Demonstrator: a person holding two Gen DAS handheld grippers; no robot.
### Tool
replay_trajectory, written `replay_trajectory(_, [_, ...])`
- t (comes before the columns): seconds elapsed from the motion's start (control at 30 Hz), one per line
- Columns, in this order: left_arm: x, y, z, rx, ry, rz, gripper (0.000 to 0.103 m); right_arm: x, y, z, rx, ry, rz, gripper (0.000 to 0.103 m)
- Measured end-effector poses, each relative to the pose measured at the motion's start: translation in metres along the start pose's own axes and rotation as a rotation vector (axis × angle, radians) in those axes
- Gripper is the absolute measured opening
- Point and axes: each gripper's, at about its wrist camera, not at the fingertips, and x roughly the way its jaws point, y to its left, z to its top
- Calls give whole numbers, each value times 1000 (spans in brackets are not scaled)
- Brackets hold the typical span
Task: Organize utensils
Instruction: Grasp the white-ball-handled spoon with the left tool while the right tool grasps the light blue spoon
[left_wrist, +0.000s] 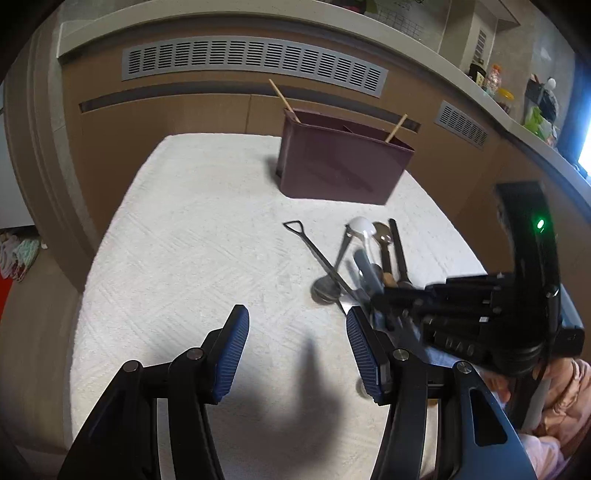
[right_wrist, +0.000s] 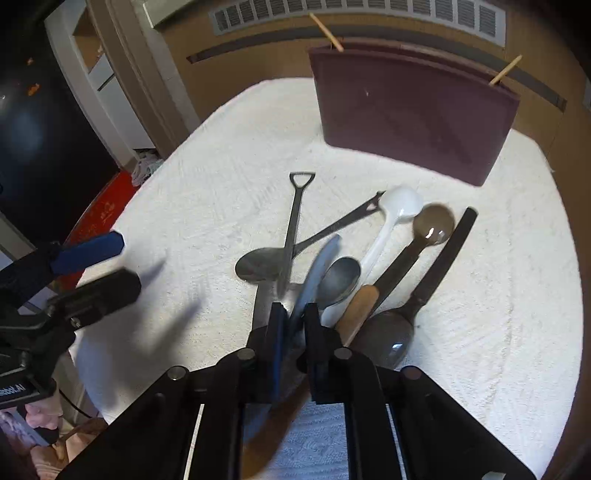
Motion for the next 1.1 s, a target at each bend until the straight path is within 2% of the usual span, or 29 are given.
replay_trajectory(0.1, [2,-9,-7,38,25,-68,56,-25,-12,-2,13,-63,-22,3])
replay_trajectory(0.23, [2,-33,-25,170,58,-141,55,-57,-31,-9,51,-116,-41,3])
replay_trajectory(0.4, [6,-52,-34,269,82,-106,50,-88,-40,-25,59,-182,-71,3])
replay_trajectory(0.47, [11,-57,-34,295,102,-89,42,-94,-40,-28,63,-204,-78,3])
replay_trajectory(0.6, [26,-59,-39,319,156,-73,32,-106,-40,-35,62,-246,-98,3])
replay_trajectory(0.73, [39,-58,-41,328,186,-38,27,-114,-40,-36,54,-280,-117,3])
replay_trajectory(0.77, [40,-58,-41,327,183,-40,23,-115,-41,-36,54,-285,-121,3])
replay_trajectory(0.9, [33,-54,-37,322,128,-18,23,-112,-45,-38,58,-288,-121,3])
replay_trajectory(1.0, [18,-51,-26,308,44,8,23,-103,-53,-40,67,-259,-122,4])
replay_trajectory(1.1, [4,-51,-9,304,-35,28,23,-86,-64,-40,105,-210,-143,13])
